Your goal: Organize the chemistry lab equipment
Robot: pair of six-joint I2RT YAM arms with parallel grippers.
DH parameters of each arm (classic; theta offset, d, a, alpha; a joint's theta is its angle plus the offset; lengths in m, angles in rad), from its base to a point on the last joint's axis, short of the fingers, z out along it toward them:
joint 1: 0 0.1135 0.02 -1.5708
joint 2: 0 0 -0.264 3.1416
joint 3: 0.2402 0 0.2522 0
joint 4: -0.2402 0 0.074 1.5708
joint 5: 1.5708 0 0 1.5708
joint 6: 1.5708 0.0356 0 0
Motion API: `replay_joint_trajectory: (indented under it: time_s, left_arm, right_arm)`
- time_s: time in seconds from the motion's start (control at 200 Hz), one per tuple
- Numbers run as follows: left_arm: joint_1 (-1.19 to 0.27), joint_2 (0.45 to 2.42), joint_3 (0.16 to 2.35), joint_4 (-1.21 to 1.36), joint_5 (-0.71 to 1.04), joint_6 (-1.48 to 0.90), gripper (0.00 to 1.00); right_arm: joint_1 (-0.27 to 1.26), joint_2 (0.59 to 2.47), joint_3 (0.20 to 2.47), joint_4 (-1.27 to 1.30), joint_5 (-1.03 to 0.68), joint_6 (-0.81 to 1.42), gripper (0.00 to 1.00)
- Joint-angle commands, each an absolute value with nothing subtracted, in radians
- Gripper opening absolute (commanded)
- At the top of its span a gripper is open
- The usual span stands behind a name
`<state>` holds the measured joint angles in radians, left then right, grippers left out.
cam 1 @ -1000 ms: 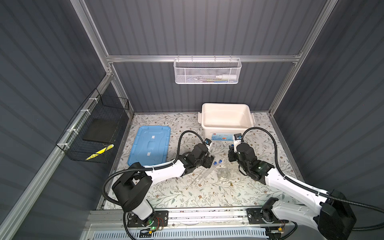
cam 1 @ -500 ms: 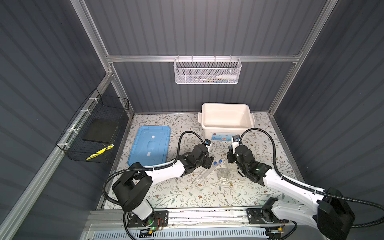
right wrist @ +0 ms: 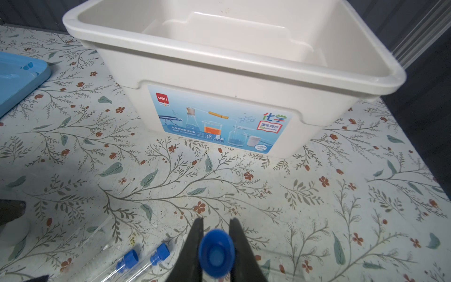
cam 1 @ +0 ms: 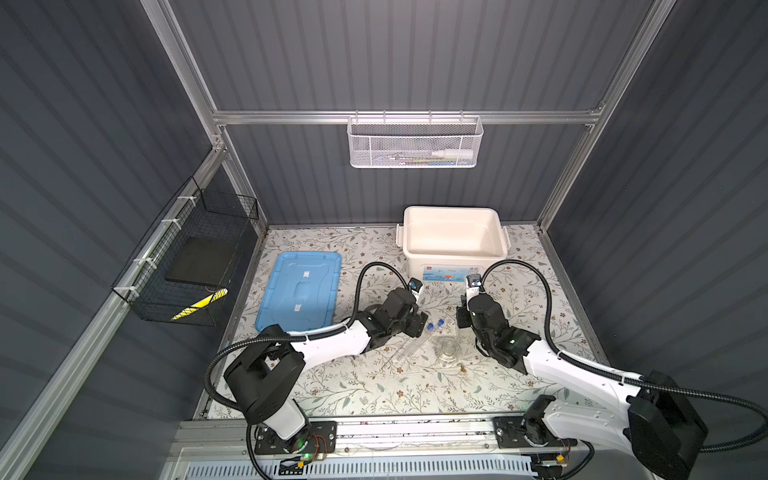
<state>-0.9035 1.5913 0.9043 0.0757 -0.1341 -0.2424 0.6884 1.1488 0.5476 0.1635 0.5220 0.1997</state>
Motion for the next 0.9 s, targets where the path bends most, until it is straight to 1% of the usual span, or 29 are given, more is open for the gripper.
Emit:
replay_joint_trajectory:
  time_s: [0.0,0.525,0.55,0.68,0.755,0.89]
  left_arm:
    - [-0.902,1.579,0.89,0.084,-0.123,-0.257,0.73]
    - [-0.902,1.578,0.885,0.085,-0.12,-0.258,0.72]
    - [-0.902,1.577,0.884,0.084,-0.118,-0.259,0.72]
    - [-0.903,1.569,0.88,0.084,-0.118,-0.259,0.72]
    - [-0.903,1.567,0.877,0.081,-0.117,-0.26,0.72]
    - [-0.901,1.563,0.877,0.071,-0.112,-0.255,0.72]
  right_arm:
    - [0.694,1.137,0.527,0.183,0.547,0.203,0.15]
    - [0.709,1.127,0.493,0.186,0.547,0.196,0.16]
    - [0.709,1.098,0.493,0.186,0.548,0.196,0.16]
    - [0.714,1.092,0.491,0.18,0.548,0.196,0.17]
    - [0.715,1.09,0.49,0.178,0.553,0.196,0.19]
    - [0.715,1.087,0.491,0.173,0.563,0.199,0.27]
